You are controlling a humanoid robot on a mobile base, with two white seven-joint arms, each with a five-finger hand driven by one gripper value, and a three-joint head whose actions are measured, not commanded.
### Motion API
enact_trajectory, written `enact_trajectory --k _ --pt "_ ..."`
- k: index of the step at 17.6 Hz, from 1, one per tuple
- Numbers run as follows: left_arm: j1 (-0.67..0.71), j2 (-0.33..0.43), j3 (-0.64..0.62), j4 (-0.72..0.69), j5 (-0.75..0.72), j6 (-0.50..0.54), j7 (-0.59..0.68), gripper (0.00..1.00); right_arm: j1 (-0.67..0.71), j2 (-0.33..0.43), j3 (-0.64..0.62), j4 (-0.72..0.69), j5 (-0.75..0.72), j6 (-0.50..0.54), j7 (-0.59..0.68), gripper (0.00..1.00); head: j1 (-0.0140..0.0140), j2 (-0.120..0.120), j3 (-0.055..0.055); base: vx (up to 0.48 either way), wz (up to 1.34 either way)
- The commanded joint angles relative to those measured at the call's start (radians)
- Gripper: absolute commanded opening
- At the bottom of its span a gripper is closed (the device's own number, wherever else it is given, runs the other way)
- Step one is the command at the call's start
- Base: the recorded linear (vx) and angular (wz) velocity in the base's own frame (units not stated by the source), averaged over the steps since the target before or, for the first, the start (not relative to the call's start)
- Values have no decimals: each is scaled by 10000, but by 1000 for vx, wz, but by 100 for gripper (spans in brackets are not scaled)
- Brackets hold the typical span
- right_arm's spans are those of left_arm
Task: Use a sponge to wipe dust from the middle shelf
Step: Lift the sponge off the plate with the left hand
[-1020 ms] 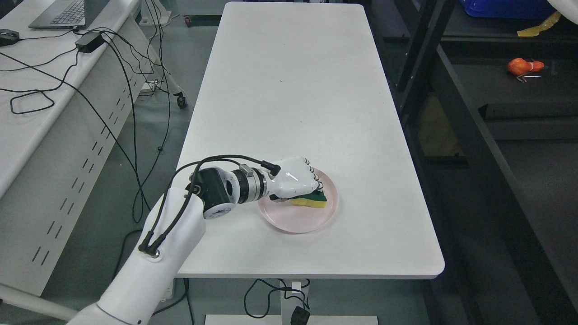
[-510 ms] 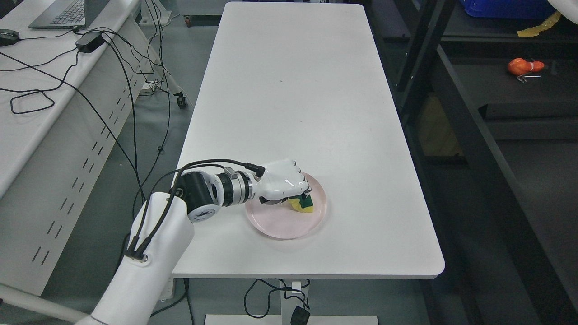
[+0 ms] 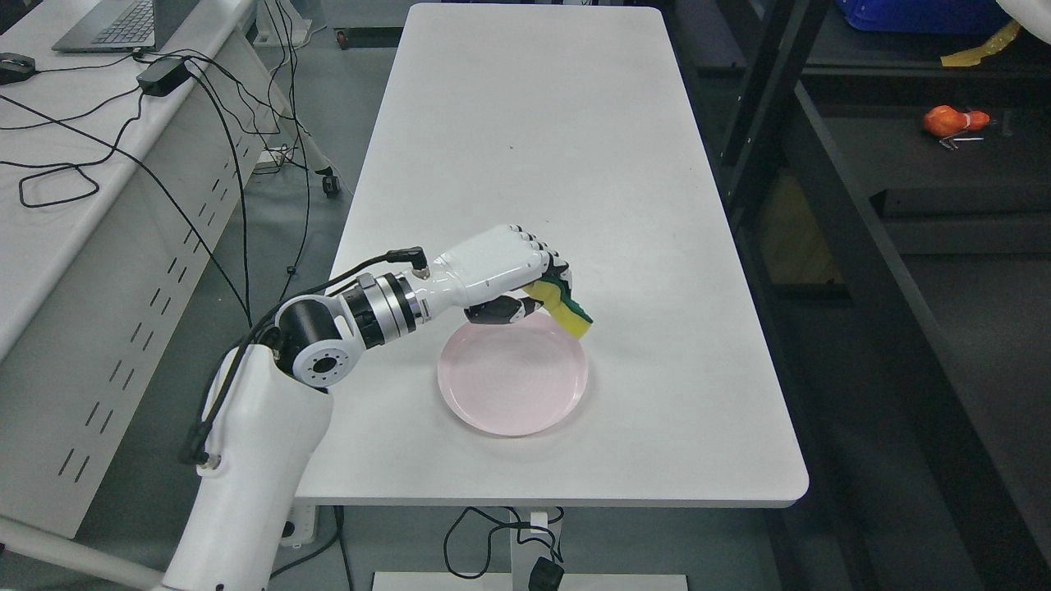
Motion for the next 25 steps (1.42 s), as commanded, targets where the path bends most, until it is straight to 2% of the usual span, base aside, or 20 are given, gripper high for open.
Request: enact_trajectory --k 1,3,4,6,8,10,16,25 --pt "443 -185 2230 -288 5332 2892 3167 0 4 -175 -3 -175 0 7 -6 100 0 0 0 0 0" --pt "717 -185 2325 -533 5474 3878 5929 0 4 -175 -3 -175 0 7 -6 100 0 0 0 0 0" --pt "1084 -185 2279 -747 5505 4019 6231 0 4 -175 -3 -175 0 7 -6 100 0 0 0 0 0" --pt "2369 -185 1973 -1527 5977 4082 5990 0 4 -175 -3 -175 0 7 -6 100 0 0 0 0 0" --pt "3766 -185 1544 -2524 7096 4143 5317 0 4 -175 -3 -175 0 7 -6 100 0 0 0 0 0" --pt "4459 -185 1465 -3200 7513 4463 4855 0 4 -175 -3 -175 0 7 -6 100 0 0 0 0 0" --pt "4186 -185 2202 -4382 8373 6320 4578 0 4 -175 -3 -175 0 7 -6 100 0 0 0 0 0" --pt "4645 -185 2095 -4752 8405 6183 4211 0 -11 -175 -3 -175 0 7 -6 100 0 0 0 0 0"
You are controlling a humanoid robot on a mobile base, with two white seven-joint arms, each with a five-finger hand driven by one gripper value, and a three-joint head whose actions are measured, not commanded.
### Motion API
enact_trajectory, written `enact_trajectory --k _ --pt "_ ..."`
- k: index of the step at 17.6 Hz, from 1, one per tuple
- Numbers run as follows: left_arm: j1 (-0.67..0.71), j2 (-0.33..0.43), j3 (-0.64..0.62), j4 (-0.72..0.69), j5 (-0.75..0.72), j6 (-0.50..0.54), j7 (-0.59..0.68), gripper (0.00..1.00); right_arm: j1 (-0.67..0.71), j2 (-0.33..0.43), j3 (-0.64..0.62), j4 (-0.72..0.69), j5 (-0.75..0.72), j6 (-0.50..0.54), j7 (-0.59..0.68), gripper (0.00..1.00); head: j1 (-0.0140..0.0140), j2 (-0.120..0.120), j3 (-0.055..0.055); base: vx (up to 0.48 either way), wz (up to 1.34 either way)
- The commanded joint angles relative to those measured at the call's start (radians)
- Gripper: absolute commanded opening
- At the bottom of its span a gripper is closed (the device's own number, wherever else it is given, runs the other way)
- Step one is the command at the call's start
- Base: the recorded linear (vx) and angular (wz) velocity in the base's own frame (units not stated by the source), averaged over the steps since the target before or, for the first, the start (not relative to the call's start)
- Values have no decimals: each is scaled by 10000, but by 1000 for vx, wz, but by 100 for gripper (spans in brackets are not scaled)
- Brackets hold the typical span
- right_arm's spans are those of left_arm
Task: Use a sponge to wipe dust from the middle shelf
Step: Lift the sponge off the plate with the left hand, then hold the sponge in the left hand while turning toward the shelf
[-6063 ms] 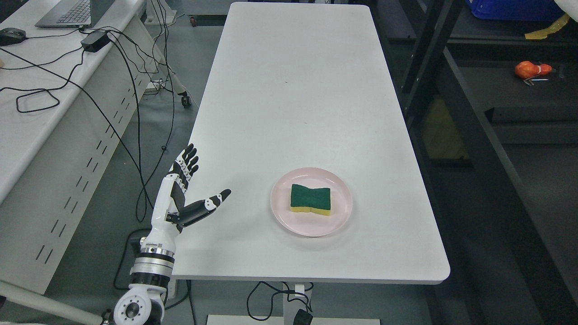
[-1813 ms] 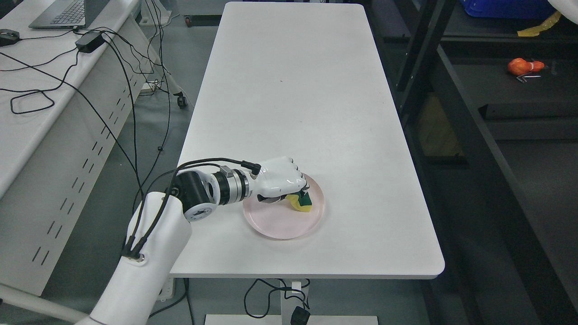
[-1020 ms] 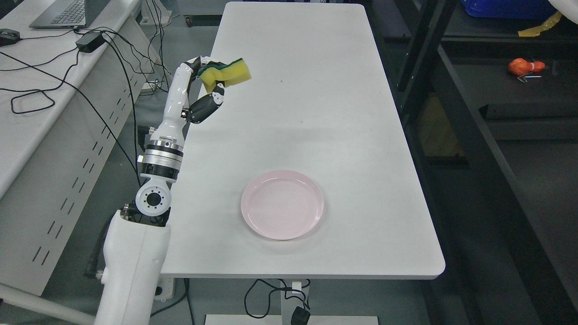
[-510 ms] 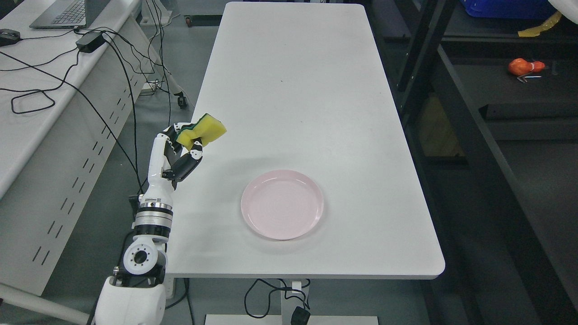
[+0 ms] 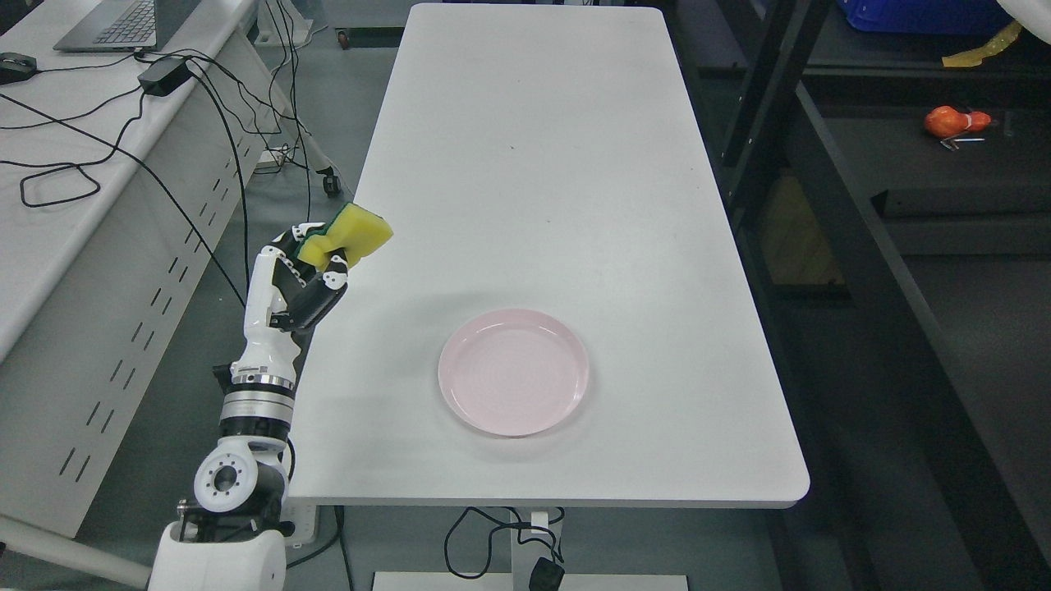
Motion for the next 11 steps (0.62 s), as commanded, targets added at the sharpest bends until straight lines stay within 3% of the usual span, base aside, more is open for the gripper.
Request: enact_trajectory --k 1,11 --pt "389 146 189 -1231 182 -152 -404 0 2 -175 -3 -174 0 7 -7 100 0 0 0 0 0" --pt "1448 146 220 -1385 182 -934 -666 0 3 -175 -3 -174 0 7 -7 100 0 0 0 -32 -22"
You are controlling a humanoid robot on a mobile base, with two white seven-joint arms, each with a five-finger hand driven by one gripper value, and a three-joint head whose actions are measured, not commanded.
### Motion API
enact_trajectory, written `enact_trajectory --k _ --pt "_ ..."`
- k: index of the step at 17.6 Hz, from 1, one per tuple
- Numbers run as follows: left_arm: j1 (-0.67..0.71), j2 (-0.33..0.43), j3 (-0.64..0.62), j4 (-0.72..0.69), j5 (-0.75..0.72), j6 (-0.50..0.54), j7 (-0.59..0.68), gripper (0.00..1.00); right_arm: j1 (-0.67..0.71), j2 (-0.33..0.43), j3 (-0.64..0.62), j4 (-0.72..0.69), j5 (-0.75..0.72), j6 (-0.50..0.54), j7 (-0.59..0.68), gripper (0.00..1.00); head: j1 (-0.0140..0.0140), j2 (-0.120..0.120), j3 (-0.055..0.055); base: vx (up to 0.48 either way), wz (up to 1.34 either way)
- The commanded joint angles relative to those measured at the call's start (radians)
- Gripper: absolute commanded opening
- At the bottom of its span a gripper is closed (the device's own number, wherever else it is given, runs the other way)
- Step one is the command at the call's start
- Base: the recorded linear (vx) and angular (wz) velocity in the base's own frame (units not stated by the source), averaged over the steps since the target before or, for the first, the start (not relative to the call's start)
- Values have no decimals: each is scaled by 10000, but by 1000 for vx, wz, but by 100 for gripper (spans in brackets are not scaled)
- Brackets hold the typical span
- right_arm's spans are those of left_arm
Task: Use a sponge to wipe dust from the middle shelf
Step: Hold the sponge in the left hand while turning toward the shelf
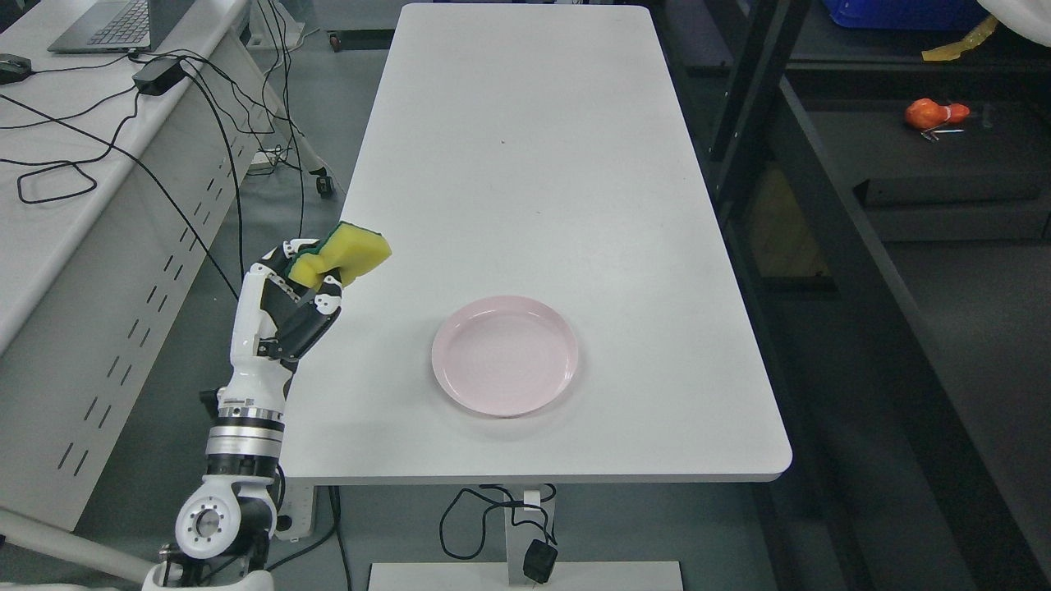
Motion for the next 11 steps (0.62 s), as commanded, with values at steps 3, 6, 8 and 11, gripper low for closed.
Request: enact_trajectory --k 3,6,8,11 --pt "277 165 64 -443 16 -69 -11 0 4 -175 -3 -174 0 7 -6 100 0 0 0 -130 -85" --pt "307 165 64 -443 16 -69 -26 0 4 -175 -2 -174 0 7 -6 100 0 0 0 -141 -78" --pt "338 165 19 -443 16 -69 -26 0 4 -175 13 -174 0 7 -6 100 0 0 0 -176 -77" --pt "399 165 -303 -443 1 -84 -11 0 4 -175 -3 -174 0 7 -6 100 0 0 0 -153 -115"
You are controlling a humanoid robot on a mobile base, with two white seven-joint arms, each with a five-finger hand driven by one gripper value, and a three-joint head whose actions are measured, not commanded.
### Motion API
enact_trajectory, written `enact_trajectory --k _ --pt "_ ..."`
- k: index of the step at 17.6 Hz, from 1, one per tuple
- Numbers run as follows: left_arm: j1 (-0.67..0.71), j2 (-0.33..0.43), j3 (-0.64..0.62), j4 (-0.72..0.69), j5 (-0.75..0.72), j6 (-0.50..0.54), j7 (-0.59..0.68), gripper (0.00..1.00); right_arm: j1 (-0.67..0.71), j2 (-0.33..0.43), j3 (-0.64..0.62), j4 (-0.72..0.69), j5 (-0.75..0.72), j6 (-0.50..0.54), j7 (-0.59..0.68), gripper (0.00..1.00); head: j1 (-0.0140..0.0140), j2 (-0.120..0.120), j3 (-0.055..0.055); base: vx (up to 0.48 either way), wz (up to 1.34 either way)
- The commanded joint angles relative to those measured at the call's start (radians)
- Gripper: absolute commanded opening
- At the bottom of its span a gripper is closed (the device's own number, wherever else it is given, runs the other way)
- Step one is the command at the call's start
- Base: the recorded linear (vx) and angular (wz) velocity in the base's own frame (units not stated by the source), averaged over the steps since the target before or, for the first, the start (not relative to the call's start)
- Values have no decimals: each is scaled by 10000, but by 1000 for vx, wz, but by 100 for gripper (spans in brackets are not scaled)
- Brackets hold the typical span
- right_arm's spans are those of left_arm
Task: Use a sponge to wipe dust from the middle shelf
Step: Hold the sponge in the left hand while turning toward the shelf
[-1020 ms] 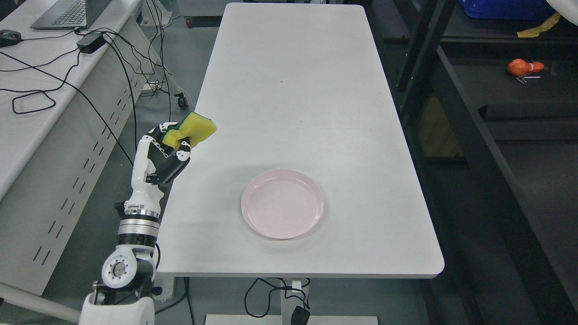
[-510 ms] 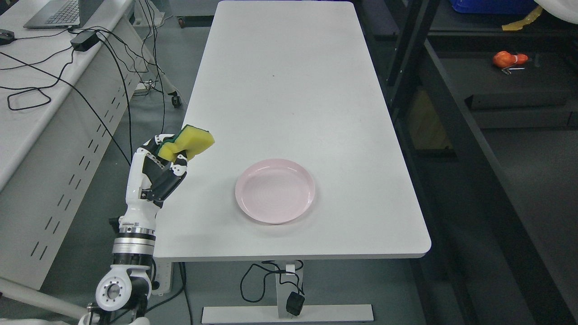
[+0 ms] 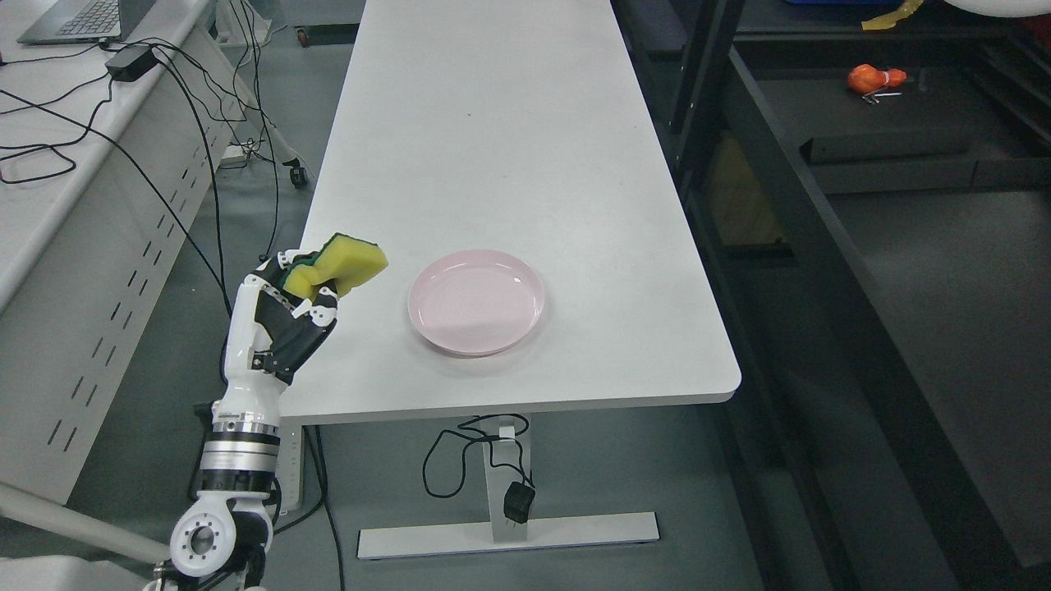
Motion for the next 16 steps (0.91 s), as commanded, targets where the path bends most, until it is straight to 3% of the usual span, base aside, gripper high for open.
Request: enact_trajectory --k 1,16 --pt "150 172 -294 -148 -13 -9 20 0 3 -175 -3 -174 0 7 -6 100 0 0 0 -167 -149" --pt "334 172 -417 -209 -13 -40 4 0 3 -175 -3 -174 0 7 -6 100 0 0 0 -188 -179"
